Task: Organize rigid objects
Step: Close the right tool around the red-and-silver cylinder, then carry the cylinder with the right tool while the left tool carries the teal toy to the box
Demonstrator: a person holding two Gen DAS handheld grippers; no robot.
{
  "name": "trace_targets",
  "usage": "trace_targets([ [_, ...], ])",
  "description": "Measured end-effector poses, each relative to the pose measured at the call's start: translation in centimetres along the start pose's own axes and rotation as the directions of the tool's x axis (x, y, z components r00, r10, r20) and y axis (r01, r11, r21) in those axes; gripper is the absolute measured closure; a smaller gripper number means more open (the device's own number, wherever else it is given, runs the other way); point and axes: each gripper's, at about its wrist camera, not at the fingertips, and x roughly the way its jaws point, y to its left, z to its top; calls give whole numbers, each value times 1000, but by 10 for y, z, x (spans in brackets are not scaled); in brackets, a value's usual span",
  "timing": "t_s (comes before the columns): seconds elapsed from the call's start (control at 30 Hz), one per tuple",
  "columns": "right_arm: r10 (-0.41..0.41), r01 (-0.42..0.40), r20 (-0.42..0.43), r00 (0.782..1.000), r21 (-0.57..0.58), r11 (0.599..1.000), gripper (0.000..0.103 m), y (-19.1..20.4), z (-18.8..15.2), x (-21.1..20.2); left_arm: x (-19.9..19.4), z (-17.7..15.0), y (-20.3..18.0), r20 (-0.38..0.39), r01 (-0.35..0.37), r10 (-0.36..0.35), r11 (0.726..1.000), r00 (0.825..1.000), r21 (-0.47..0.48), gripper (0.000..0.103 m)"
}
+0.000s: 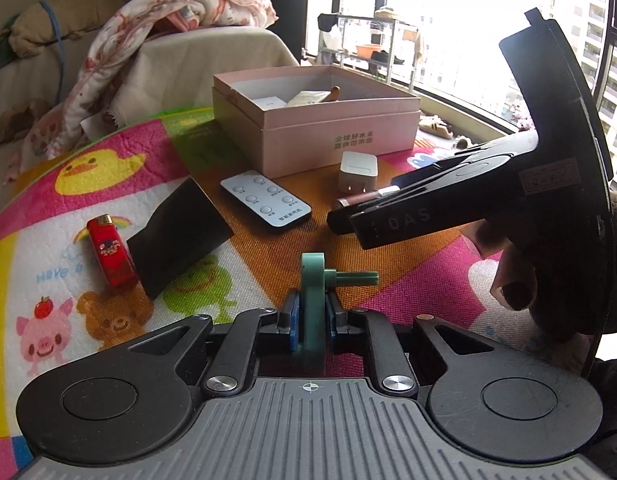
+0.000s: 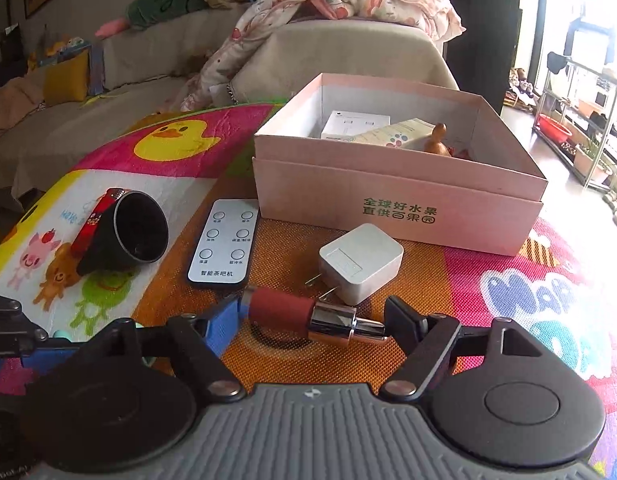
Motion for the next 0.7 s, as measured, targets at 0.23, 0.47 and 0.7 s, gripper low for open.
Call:
trace_targets([
  [0.23, 43, -43, 9, 999, -13, 999, 25, -19, -12, -21, -4, 0, -13, -5, 32, -32, 997, 999, 72, 89],
  [0.47, 53, -51, 63, 997, -42, 998, 25, -38, -14, -54, -18, 22, -26, 46, 49, -57, 986, 997, 160, 89],
  [0.7, -9, 24, 311, 951, -44, 999, 25, -65, 46, -107, -36, 115, -22, 249, -3, -56, 973, 967, 232, 89],
])
